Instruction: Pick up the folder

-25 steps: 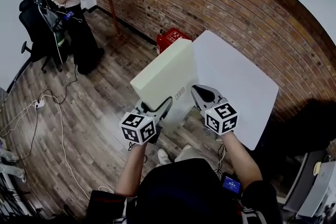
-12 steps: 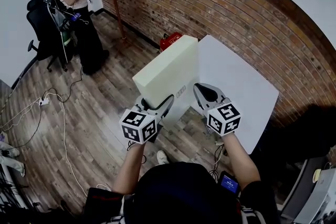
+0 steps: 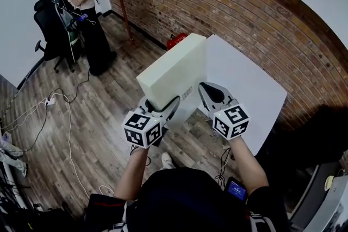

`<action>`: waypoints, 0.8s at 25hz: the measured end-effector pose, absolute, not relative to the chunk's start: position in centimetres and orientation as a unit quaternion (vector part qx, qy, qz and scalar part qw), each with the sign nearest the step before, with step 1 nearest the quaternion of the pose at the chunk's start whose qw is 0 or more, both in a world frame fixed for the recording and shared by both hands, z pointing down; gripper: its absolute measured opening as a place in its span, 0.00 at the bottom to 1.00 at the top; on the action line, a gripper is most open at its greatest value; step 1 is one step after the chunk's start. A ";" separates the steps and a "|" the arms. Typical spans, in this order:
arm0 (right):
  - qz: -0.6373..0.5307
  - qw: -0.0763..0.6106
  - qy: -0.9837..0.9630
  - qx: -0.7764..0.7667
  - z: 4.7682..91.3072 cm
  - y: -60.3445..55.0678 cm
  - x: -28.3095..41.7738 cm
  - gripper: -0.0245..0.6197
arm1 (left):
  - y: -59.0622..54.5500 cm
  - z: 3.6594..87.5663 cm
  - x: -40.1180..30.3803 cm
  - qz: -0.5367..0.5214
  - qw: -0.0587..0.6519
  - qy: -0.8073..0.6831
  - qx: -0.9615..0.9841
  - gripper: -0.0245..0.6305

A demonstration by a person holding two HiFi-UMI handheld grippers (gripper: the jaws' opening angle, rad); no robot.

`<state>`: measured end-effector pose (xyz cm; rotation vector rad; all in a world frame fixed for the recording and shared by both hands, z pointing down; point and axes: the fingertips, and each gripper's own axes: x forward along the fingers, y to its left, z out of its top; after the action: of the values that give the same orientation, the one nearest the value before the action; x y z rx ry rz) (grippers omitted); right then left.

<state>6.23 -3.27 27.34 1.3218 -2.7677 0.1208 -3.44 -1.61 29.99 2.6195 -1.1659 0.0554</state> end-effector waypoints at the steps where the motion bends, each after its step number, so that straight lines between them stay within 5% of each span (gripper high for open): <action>1: 0.037 0.033 -0.902 0.429 27.1 -2.7 6.4 0.08 | -1.1 29.7 -3.2 0.018 0.135 -0.403 0.905 0.44; 20: 0.030 0.012 -0.910 0.412 26.2 4.5 8.6 0.08 | 5.8 28.4 -1.1 0.013 0.109 -0.431 0.895 0.44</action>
<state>8.56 4.53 26.19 1.2864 -2.8393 0.0921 -1.09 5.83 28.45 2.6326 -1.2685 0.0371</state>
